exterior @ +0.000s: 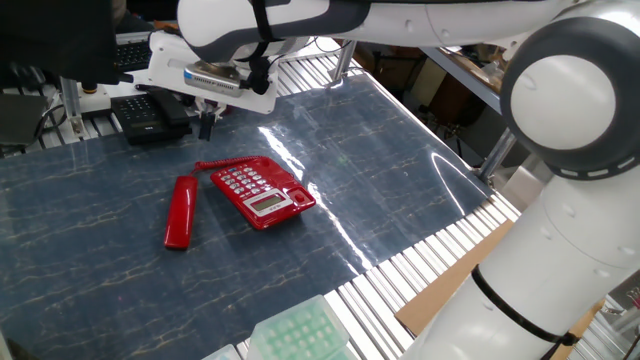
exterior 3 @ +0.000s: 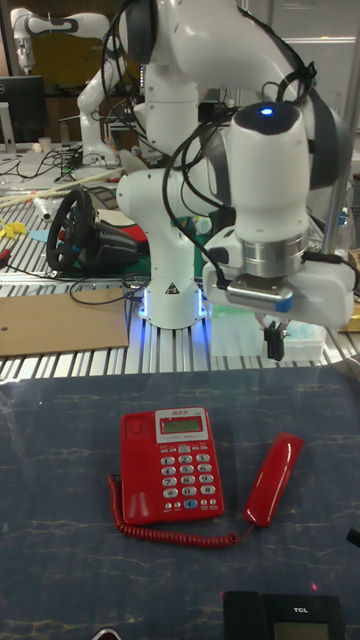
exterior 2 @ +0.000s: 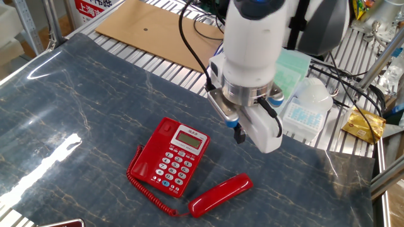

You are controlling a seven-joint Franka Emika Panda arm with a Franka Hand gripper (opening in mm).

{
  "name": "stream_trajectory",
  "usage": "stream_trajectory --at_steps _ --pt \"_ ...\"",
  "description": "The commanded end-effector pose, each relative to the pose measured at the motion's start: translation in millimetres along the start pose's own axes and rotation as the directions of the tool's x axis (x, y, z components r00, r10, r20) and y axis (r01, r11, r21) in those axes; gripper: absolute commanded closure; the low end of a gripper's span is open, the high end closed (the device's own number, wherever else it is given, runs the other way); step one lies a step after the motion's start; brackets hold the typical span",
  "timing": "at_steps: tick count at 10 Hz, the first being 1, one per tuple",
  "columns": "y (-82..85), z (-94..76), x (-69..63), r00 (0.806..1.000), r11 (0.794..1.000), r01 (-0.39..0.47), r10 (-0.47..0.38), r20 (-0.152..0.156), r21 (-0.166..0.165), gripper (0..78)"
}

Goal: Place the handset of the telephone on the corresponding phone cradle

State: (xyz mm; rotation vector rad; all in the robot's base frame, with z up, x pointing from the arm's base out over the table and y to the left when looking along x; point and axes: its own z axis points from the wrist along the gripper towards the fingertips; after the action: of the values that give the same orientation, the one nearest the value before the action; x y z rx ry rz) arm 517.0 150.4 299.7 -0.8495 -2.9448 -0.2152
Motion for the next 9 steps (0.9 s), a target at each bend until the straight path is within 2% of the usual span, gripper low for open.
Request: stream_trajectory --at_steps 1,4,6,9 --pt "4.9 1.8 -2.6 1.000 1.000 -0.009 0.009 0.005 0.008 77.6" --pt "9.9 12.2 -7.2 1.000 1.000 -0.003 0.003 0.017 0.018 77.6" --pt "19.6 33.4 -11.0 0.999 0.999 -0.016 0.014 0.042 0.045 77.6" --pt "19.4 57.5 -13.8 0.999 0.999 -0.017 0.015 0.041 0.044 77.6"
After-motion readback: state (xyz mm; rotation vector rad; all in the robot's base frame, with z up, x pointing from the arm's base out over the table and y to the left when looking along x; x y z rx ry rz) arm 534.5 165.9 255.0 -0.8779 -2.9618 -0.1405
